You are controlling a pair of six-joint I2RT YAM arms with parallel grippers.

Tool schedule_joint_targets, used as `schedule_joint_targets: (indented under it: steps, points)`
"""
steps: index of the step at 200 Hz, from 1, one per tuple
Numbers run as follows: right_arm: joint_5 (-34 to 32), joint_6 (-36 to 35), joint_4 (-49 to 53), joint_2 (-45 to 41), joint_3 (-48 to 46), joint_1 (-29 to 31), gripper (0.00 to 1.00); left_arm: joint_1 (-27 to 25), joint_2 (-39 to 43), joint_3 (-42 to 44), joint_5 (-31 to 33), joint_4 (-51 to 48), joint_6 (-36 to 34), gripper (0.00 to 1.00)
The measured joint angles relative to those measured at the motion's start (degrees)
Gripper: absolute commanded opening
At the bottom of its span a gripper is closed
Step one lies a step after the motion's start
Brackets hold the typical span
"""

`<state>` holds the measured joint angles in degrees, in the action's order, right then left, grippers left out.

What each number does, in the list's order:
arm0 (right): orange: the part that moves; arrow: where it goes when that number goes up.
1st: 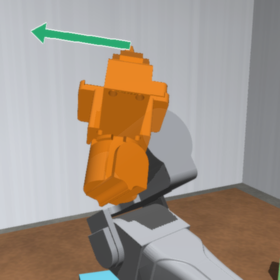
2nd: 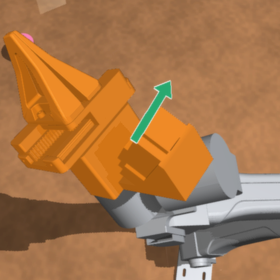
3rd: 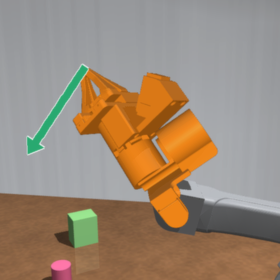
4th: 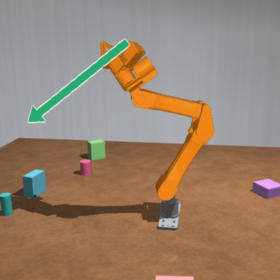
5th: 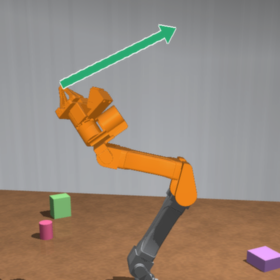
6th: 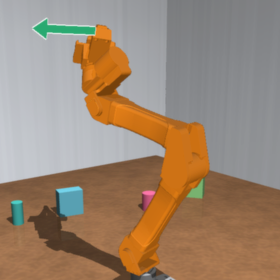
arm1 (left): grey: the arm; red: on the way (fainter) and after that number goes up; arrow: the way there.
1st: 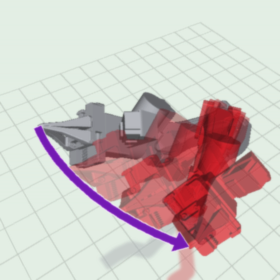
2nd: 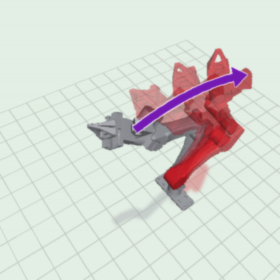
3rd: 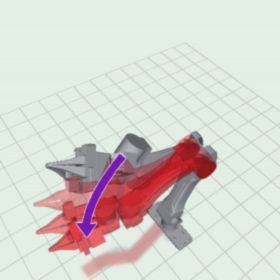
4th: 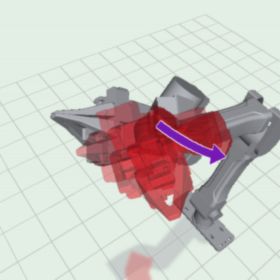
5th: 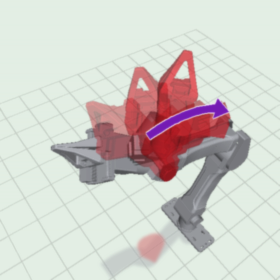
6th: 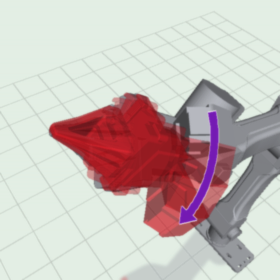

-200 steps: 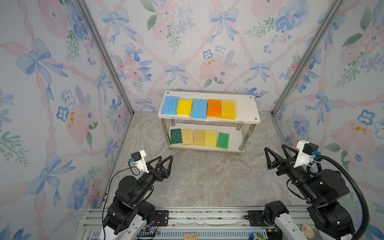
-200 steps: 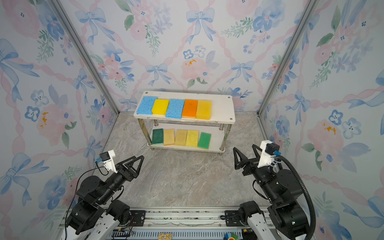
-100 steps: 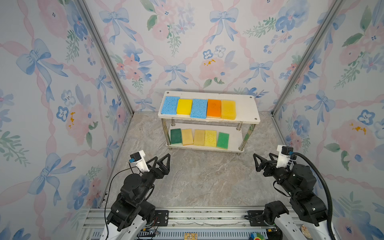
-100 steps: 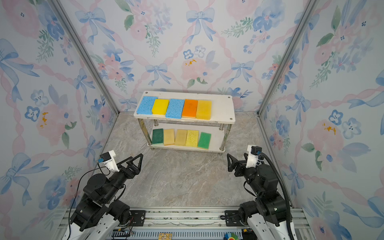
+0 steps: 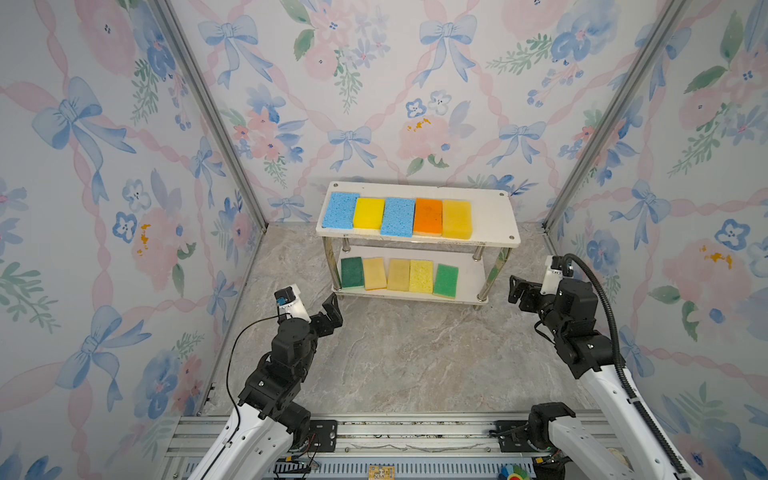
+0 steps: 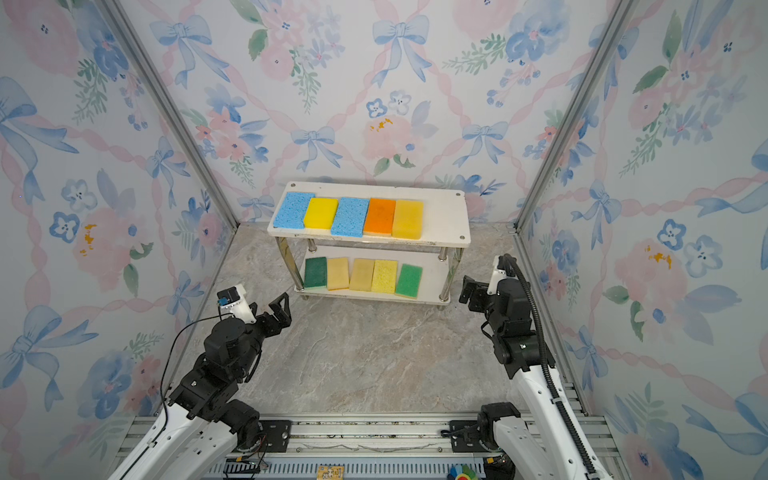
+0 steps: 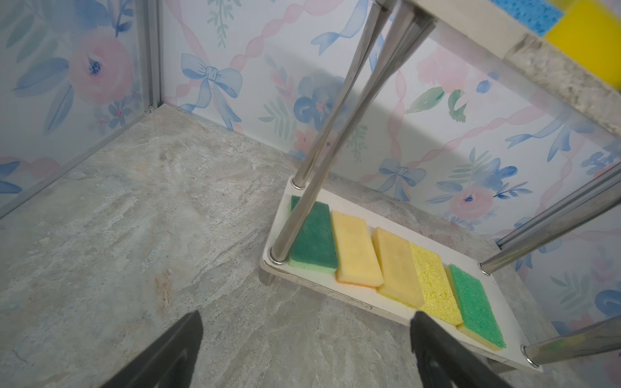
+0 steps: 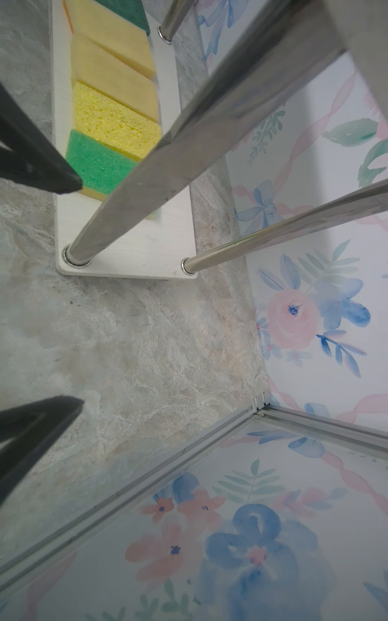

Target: Place and organize the cleaning sponges onto the shelf

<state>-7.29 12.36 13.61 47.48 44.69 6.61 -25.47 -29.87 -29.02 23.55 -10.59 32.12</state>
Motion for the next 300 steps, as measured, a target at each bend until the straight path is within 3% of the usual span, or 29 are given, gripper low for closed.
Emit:
schedule_joint_targets:
  steps: [38,66,125,210,300]
  points:
    - [-0.11,0.24,-0.09,5.35,11.50,-3.65,0.97,0.20,-4.02,-2.82,4.00,1.73,-3.78,0.98]
    - [-0.31,2.36,-1.16,6.93,12.48,-8.15,0.97,2.43,-8.70,-3.37,6.27,2.40,-6.34,0.98]
    - [-0.74,5.46,-4.04,11.06,7.74,-13.07,0.97,12.87,-14.12,-2.78,4.94,3.32,-7.04,0.98]
    - [-0.57,9.77,-13.20,14.71,-3.63,-17.77,0.97,14.91,-19.19,-2.43,2.03,4.98,-7.04,0.98]
    - [2.08,10.82,-26.75,19.06,-15.15,-18.99,0.97,15.02,-26.82,-4.72,1.09,5.44,-3.54,0.98]
